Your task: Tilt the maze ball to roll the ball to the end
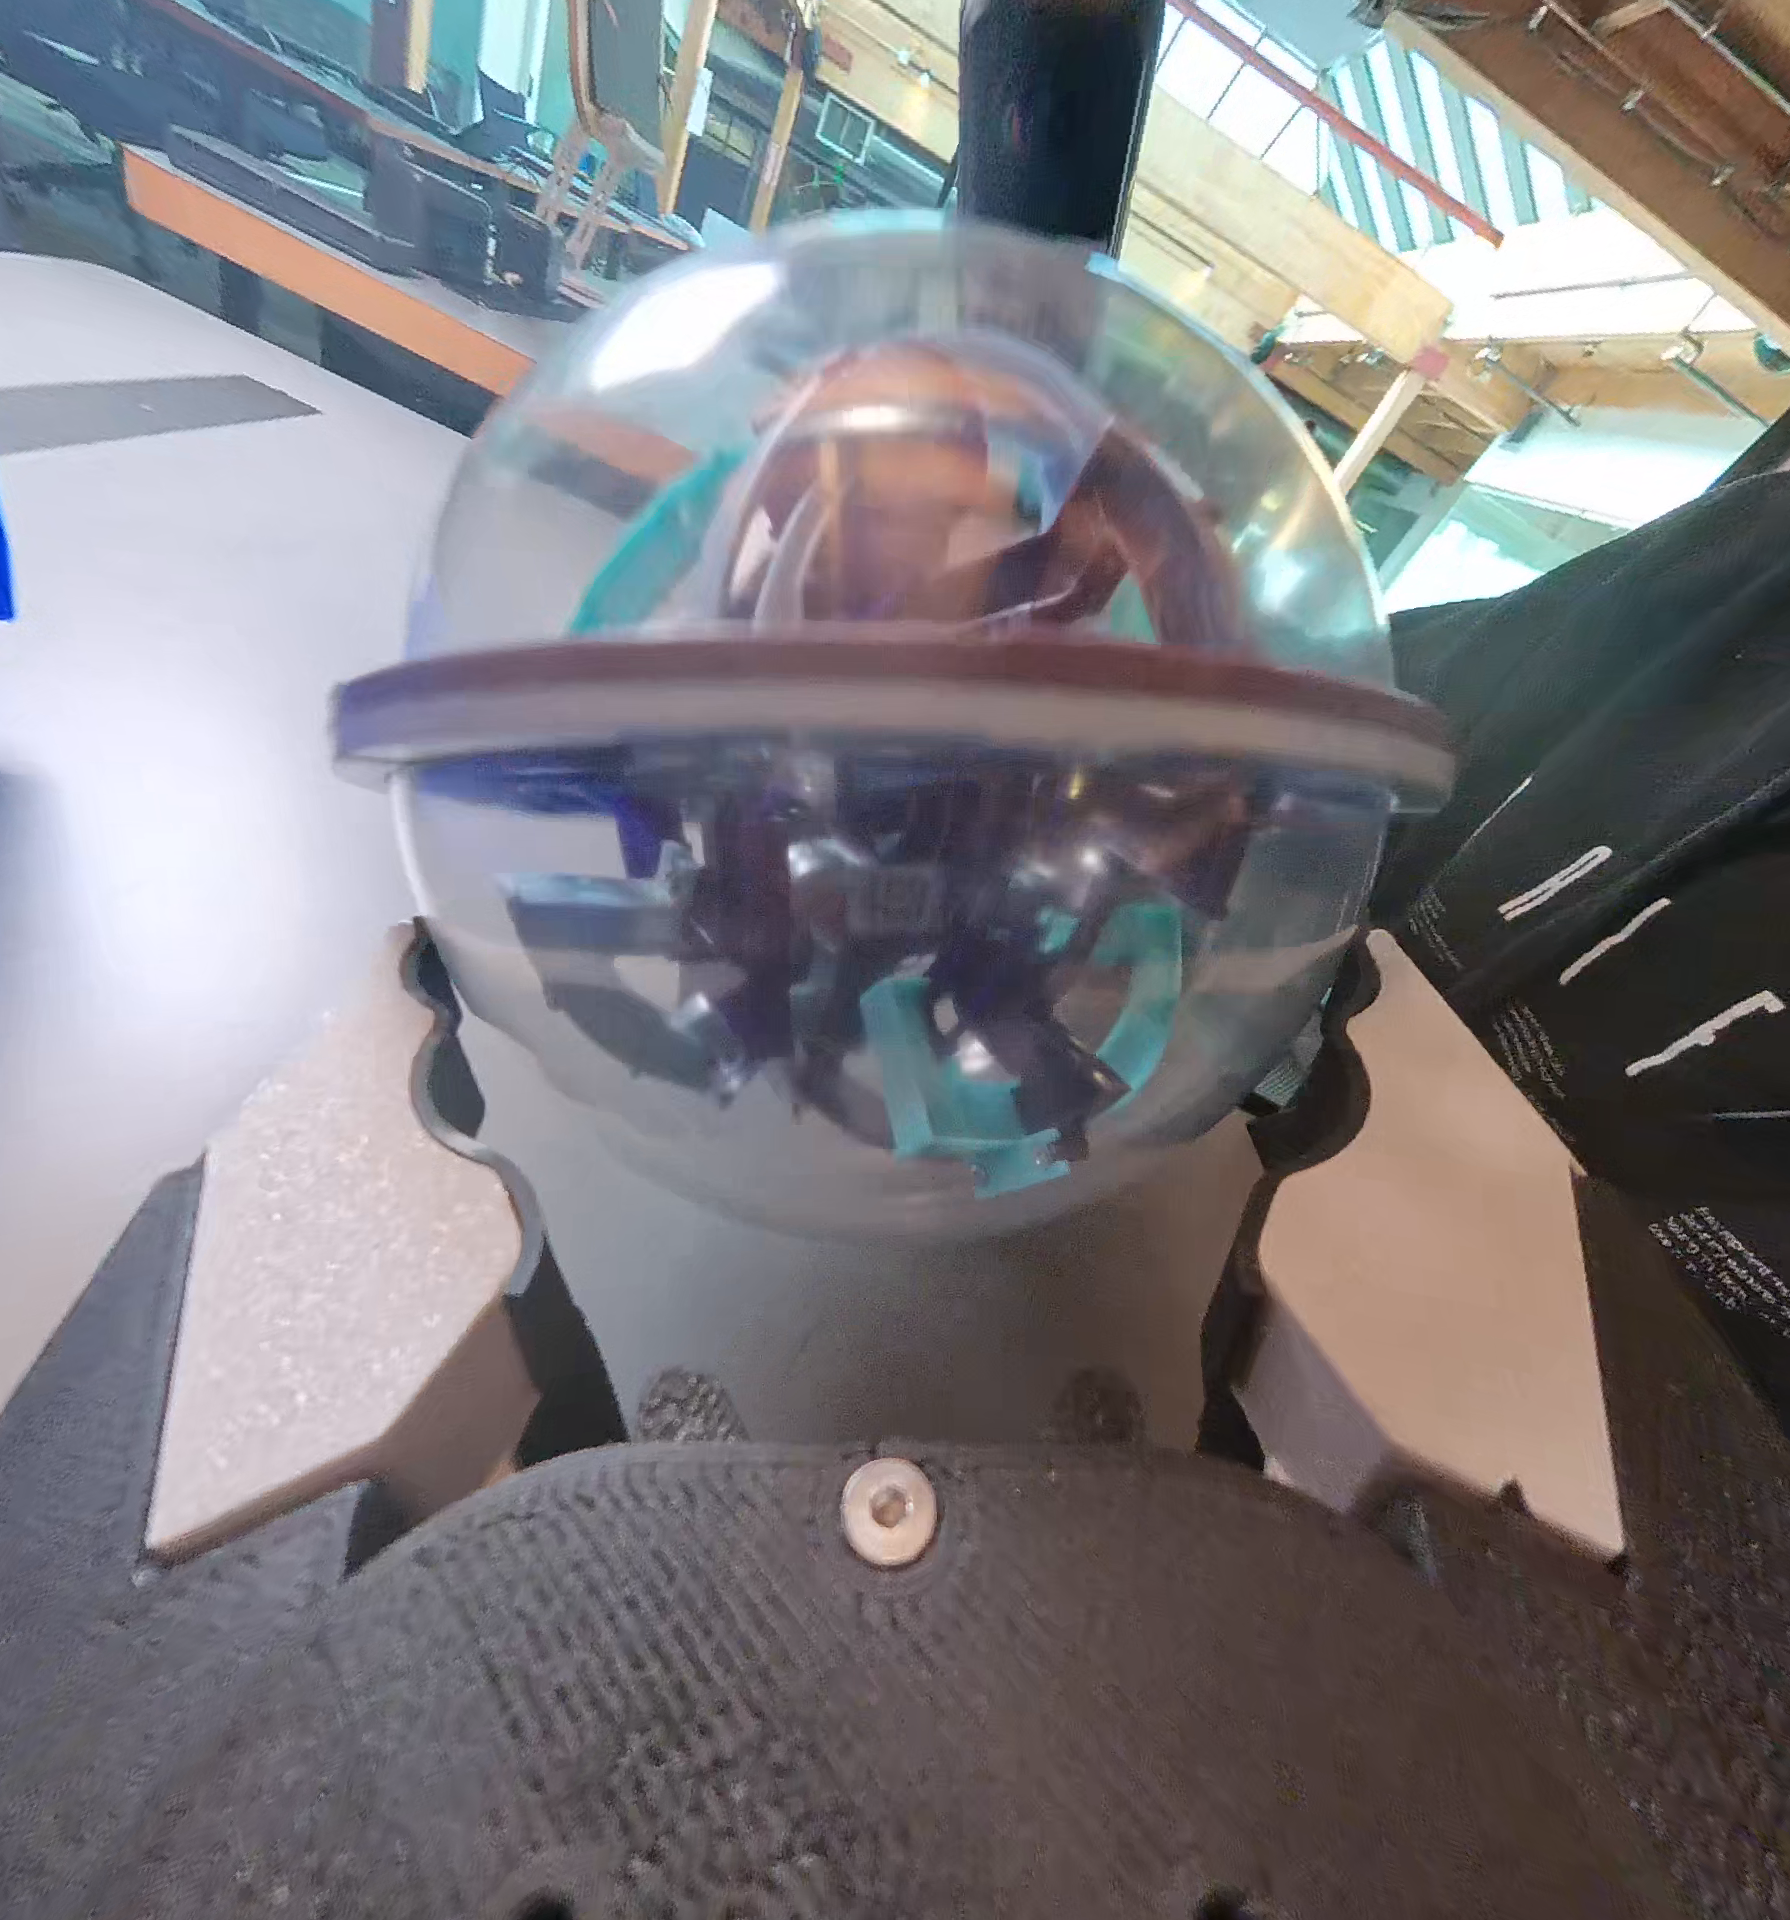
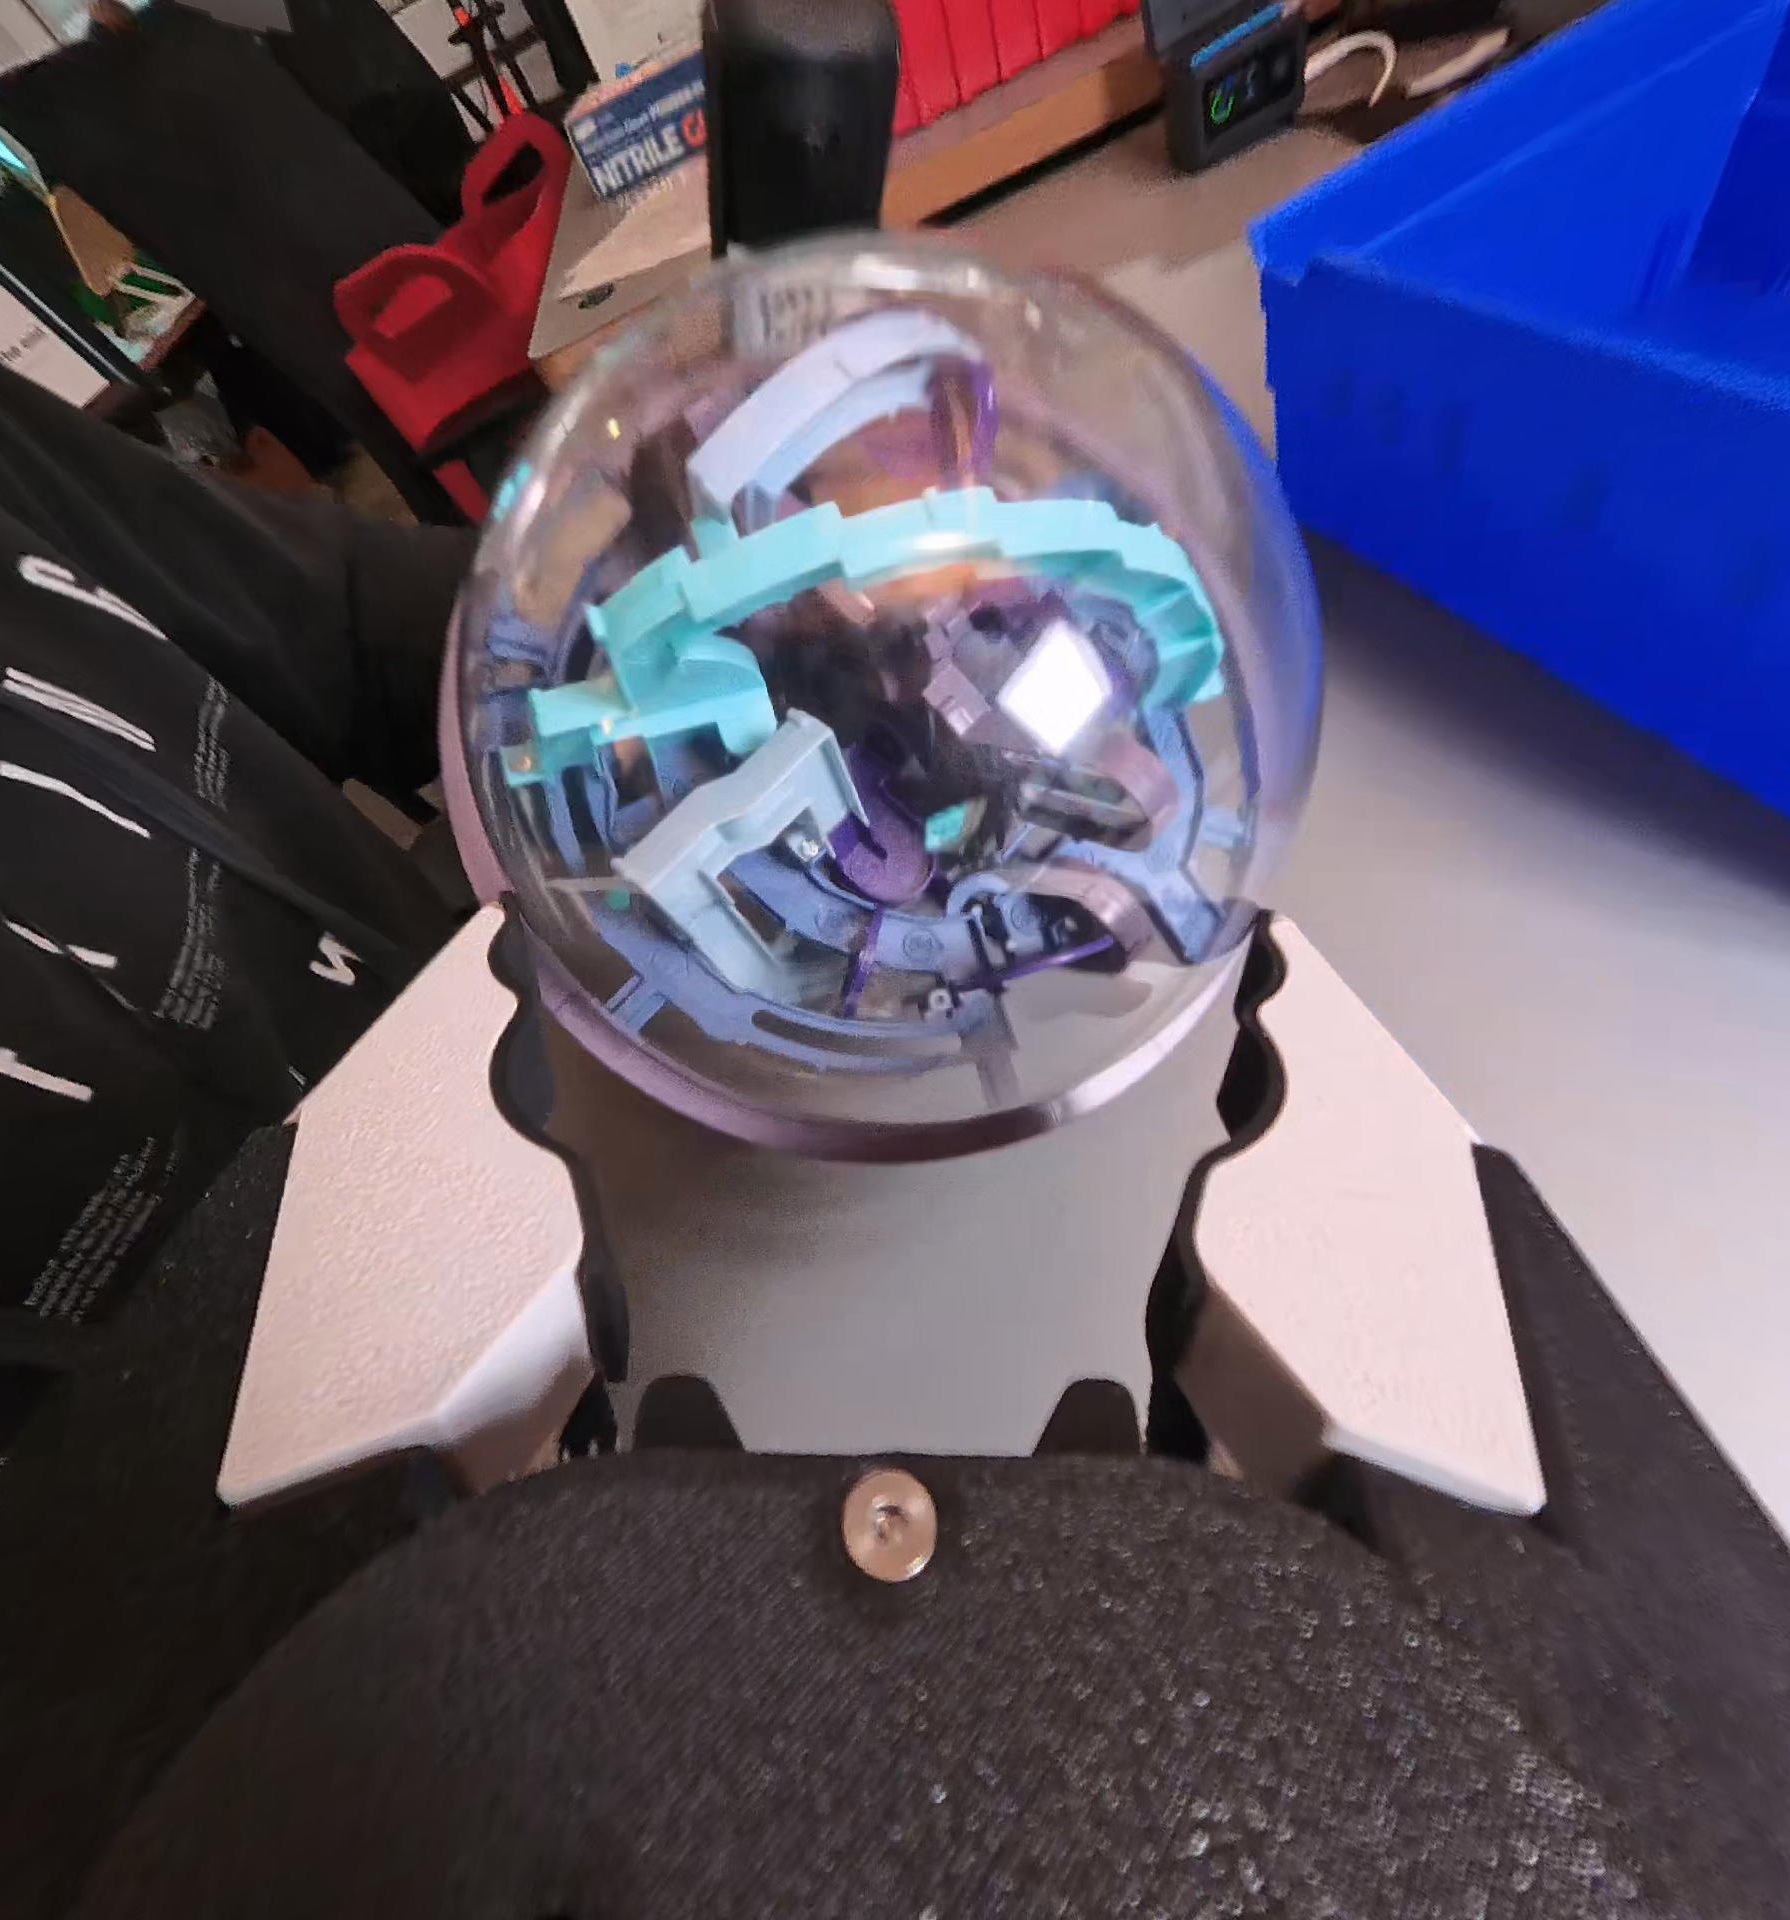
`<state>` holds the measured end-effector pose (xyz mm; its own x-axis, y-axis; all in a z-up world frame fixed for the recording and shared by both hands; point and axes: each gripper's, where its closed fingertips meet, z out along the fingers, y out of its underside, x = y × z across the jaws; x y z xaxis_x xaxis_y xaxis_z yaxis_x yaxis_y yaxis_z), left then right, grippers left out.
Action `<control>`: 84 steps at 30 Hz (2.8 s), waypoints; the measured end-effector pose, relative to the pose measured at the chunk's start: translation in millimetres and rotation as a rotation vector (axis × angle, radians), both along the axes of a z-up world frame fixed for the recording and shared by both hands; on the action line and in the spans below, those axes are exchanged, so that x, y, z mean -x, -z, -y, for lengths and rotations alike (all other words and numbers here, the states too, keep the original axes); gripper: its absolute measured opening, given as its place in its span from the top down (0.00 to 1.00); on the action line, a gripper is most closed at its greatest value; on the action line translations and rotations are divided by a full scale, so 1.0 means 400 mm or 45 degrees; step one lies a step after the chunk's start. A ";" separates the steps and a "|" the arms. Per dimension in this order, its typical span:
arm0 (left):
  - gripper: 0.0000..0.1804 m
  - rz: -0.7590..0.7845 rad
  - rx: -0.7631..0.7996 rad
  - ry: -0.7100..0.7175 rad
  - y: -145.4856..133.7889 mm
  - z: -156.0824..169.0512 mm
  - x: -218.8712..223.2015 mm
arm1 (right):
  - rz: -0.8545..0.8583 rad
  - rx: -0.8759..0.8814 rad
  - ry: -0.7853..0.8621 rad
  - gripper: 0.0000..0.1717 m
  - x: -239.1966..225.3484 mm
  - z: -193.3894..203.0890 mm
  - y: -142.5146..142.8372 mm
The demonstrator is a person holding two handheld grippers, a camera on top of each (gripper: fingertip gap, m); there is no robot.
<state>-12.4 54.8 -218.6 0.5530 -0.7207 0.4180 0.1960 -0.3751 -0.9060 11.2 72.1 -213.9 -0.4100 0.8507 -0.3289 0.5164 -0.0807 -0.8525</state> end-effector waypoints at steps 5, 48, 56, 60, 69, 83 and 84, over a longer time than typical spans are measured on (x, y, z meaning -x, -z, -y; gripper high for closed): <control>0.13 -0.018 0.008 -0.034 0.000 -0.004 0.023 | 0.063 0.084 -0.025 0.25 0.002 0.033 0.090; 0.13 -0.357 -0.060 -0.154 0.043 0.001 -0.006 | -0.045 -0.125 -0.103 0.28 -0.049 -0.017 0.161; 0.13 -0.457 -0.053 -0.075 0.038 -0.028 -0.025 | 0.015 -0.242 -0.117 0.28 -0.040 -0.001 0.192; 0.14 -0.461 -0.030 -0.054 0.028 -0.042 -0.024 | 0.066 -0.419 -0.162 0.24 -0.072 -0.038 0.197; 0.15 -0.431 -0.003 0.027 -0.002 -0.101 -0.063 | -0.294 -0.543 -0.091 0.18 -0.040 -0.076 0.030; 0.12 -0.396 0.003 -0.122 0.081 -0.054 -0.013 | -0.276 -0.348 -0.062 0.19 0.004 -0.047 0.077; 0.12 -0.393 0.009 -0.103 0.083 -0.052 -0.012 | -0.284 -0.351 -0.052 0.20 0.005 -0.046 0.071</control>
